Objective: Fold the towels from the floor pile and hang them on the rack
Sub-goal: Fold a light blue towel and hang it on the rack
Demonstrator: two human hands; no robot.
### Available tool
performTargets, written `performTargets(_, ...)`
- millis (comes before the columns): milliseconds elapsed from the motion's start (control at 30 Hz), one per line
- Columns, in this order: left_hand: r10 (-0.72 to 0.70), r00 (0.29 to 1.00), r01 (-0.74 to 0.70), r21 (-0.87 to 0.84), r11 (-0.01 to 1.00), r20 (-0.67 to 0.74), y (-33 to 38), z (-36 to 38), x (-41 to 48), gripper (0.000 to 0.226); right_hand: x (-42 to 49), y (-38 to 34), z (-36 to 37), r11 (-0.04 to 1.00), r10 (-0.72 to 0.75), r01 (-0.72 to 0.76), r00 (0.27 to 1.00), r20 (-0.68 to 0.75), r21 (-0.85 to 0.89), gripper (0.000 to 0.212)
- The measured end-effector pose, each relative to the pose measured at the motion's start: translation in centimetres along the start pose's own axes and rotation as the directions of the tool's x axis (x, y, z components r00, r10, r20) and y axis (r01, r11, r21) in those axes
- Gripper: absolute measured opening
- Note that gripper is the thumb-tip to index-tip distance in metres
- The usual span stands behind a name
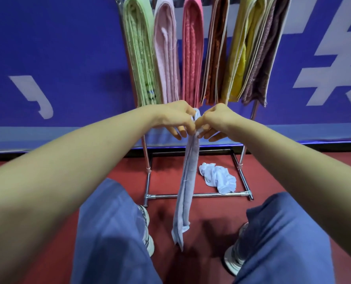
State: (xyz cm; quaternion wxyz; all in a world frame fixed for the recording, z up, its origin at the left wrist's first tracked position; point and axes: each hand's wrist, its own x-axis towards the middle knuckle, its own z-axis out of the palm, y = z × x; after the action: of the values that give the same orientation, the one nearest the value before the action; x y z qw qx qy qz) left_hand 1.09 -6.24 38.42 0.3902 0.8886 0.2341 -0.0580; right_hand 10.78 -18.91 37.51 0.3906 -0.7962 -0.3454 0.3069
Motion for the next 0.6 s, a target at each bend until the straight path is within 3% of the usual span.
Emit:
performTargets(100,0.025,0.999,-0.027,0.071,0.997,0.026,0.0,0.1,-0.2,0.029,0.0,-0.1,0.2,1.0,0.018,-0.018,1.0,0.007,0.025,0.018)
performTargets(267,0.06,0.997,-0.064,0.104,0.992,0.041,0.0,0.8,-0.4,0.024,-0.6,0.3,0.4,0.999,-0.001,0.001,1.0,0.004,0.033,0.005)
performTargets(467,0.042,0.996,-0.047,0.057,0.997,0.079,0.2,2.1,-0.7,0.017,-0.6,1.4,0.8,0.998,0.003,-0.003,1.0,0.007,0.065,0.009)
performTargets(600,-0.011,0.998,0.012,-0.022,1.0,0.06,0.7,2.4,-0.7,0.036,-0.7,2.1,0.5,0.996,0.014,-0.015,1.0,0.008,0.091,0.004)
